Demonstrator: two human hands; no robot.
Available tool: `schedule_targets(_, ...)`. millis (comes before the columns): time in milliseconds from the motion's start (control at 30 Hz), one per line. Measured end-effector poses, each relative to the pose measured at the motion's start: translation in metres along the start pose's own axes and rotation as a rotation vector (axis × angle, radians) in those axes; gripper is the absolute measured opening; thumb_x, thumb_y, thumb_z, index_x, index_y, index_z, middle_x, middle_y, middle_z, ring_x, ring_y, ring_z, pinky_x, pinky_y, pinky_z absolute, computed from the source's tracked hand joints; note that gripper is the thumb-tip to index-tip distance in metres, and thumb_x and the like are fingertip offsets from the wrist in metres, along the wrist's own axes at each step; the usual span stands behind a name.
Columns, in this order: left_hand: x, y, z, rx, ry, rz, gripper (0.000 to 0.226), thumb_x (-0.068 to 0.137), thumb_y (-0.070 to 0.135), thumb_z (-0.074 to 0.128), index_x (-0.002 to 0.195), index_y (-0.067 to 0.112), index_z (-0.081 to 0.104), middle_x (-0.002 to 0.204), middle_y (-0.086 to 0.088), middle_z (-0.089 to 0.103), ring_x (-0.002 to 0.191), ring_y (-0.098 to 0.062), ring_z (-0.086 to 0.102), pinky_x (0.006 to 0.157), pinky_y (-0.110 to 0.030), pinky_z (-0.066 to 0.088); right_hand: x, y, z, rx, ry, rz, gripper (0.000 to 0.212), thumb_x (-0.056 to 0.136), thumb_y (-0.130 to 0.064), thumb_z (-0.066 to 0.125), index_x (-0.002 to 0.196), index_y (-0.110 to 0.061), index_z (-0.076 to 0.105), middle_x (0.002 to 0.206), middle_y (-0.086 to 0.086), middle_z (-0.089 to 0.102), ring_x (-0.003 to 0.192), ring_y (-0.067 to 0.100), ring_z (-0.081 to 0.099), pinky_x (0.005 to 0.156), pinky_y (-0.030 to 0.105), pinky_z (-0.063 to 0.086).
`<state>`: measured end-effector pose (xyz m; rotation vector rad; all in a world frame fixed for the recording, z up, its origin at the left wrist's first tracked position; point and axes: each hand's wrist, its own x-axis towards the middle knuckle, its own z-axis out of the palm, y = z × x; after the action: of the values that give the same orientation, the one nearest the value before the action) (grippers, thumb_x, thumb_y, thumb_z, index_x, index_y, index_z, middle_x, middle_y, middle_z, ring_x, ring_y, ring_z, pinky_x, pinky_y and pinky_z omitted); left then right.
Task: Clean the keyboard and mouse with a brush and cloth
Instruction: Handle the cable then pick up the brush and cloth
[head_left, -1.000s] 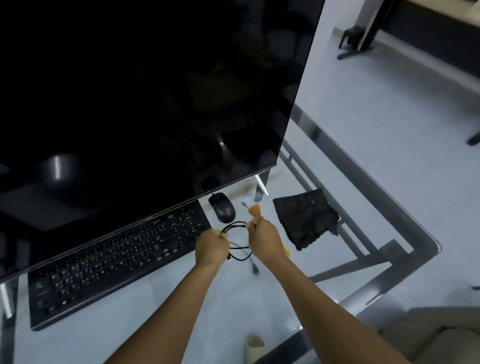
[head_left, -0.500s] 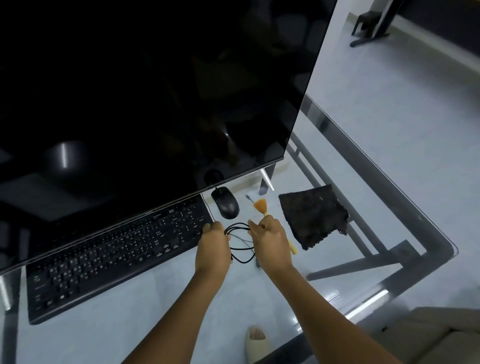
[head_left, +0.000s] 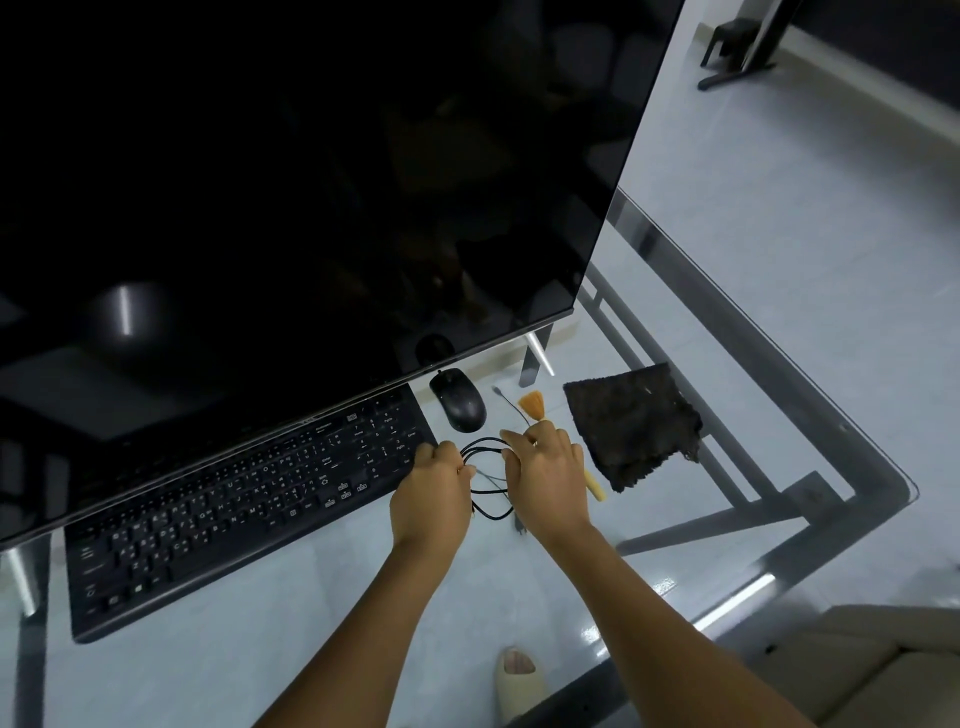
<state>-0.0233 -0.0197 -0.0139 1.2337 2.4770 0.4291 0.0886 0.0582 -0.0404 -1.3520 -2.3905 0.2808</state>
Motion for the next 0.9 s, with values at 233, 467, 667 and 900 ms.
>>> schedule_targets(233, -0.004, -0.003, -0.017, -0.115, 0.039, 0.002, 0.018, 0.094, 0.035, 0.054, 0.092, 0.017, 0.057, 0.1, 0.001, 0.054, 0.07, -0.021, 0.06, 0.052, -0.028, 0.043, -0.001, -0.005, -0.007, -0.027, -0.056, -0.023, 0.032, 0.078, -0.006, 0.072, 0.108, -0.015, 0.07, 0.098, 0.004, 0.07, 0.087, 0.026, 0.065, 0.073, 0.038, 0.05)
schedule_targets(467, -0.004, 0.002, -0.028, -0.246, 0.04, 0.015, 0.011, 0.093, 0.027, 0.056, 0.088, 0.017, 0.058, 0.095, -0.001, 0.058, 0.075, -0.02, 0.059, 0.06, -0.035, 0.051, 0.004, -0.007, -0.029, 0.005, -0.043, -0.006, 0.035, 0.081, -0.003, 0.066, 0.114, -0.014, 0.066, 0.108, 0.006, 0.069, 0.092, 0.027, 0.064, 0.078, 0.042, 0.05)
schedule_targets(667, -0.006, 0.032, -0.036, -0.318, -0.106, 0.019, 0.012, 0.096, 0.025, 0.049, 0.092, 0.017, 0.057, 0.084, -0.003, 0.067, 0.073, -0.02, 0.063, 0.06, -0.035, 0.054, 0.013, 0.028, -0.074, 0.049, -0.022, 0.183, 0.031, 0.093, -0.012, 0.053, 0.123, -0.012, 0.06, 0.117, 0.009, 0.062, 0.105, 0.027, 0.056, 0.089, 0.041, 0.043)
schedule_targets(900, 0.014, 0.095, -0.023, -0.124, -0.193, 0.022, 0.026, 0.098, 0.027, 0.039, 0.111, 0.01, 0.054, 0.097, -0.008, 0.065, 0.086, -0.026, 0.061, 0.064, -0.032, 0.046, 0.046, 0.075, -0.112, 0.0, -0.139, 0.283, 0.034, 0.097, -0.021, 0.049, 0.129, -0.012, 0.054, 0.132, 0.012, 0.052, 0.119, 0.032, 0.05, 0.103, 0.047, 0.042)
